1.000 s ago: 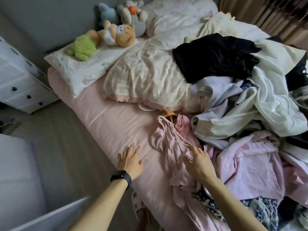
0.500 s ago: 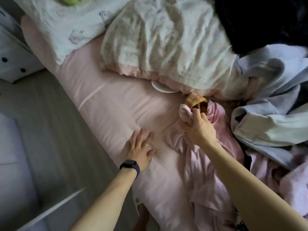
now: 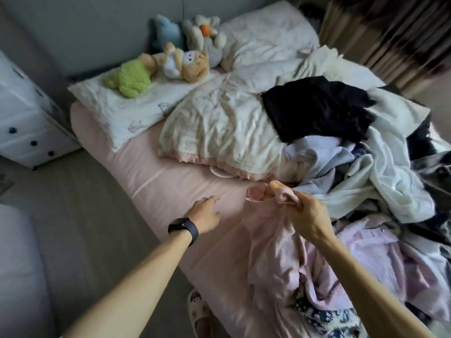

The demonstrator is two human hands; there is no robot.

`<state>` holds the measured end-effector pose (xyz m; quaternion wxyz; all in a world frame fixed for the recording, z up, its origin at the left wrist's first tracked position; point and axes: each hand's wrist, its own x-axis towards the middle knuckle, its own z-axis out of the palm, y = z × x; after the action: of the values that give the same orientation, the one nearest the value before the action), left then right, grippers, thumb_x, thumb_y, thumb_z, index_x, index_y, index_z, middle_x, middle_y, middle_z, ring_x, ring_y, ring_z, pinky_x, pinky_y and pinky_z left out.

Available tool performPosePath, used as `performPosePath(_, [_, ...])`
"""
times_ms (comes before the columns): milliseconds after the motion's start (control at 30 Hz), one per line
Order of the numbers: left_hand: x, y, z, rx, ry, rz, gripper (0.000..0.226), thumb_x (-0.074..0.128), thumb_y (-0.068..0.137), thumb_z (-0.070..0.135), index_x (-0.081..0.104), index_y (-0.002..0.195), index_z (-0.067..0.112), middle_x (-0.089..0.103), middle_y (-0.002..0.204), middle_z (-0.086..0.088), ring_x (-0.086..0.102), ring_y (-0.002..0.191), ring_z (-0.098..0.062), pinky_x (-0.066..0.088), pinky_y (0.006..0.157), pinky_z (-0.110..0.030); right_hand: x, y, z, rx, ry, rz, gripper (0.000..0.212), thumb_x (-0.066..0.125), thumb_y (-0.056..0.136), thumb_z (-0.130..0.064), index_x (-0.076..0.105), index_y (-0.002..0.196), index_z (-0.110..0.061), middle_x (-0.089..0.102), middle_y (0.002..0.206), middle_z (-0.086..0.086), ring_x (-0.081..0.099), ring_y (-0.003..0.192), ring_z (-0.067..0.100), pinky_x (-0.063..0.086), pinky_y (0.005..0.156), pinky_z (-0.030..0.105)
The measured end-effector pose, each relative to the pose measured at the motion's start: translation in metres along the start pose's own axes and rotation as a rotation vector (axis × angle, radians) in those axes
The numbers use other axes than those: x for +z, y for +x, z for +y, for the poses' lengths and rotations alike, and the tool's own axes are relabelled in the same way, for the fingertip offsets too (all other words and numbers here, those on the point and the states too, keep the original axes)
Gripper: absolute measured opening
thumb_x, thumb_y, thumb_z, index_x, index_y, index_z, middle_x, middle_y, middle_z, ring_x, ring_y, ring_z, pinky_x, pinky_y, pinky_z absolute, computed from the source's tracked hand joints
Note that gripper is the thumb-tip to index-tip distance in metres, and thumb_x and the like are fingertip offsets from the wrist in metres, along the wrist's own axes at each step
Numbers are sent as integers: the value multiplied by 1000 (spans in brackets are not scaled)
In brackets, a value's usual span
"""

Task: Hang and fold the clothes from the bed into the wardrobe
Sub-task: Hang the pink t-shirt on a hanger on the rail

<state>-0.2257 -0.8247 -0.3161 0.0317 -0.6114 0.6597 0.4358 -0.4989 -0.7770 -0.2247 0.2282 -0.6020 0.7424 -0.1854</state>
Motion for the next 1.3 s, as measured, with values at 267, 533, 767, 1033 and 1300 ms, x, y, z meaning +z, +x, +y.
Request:
performPosePath(267, [-103,-112,142,295,-172,132,73,75,84,33,41,148,32,54,136,9,56,106,1,37,79,-3,-148,-41,-74,-176,223,146,26,61,88,-3,49,68,-13,51,58,-11,49,58,5,42,59,27])
performPosePath(533, [-177,-190,247,482,-251,277,76,80,82,27,40,144,46,53,136,0,49,127,-15,41,109,-35,-271,-59,-145,-431,629,148,24,53,79,-19,56,60,-34,48,54,-19,42,52,-4,36,51,13])
performPosePath(767, [-201,-237,278,537,-283,539,12,71,90,31,60,85,33,67,100,1,62,114,-28,48,96,-32,-311,-56,-155,-490,920,72,11,54,77,-19,60,75,-9,50,57,-9,48,55,5,40,49,21])
performPosePath(1033, [-186,-280,288,451,-201,529,81,82,79,30,35,144,41,55,134,-6,49,132,-24,36,114,-37,-302,-65,-178,-496,1073,-265,16,60,76,-13,75,77,-17,58,73,18,48,72,31,35,57,36])
performPosePath(1300, [-166,-302,267,366,-32,550,19,70,89,36,69,105,25,65,119,4,53,116,-12,40,107,-36,-295,-71,-193,-536,1070,-496,12,62,83,-14,74,84,-15,61,81,20,52,73,30,38,58,33])
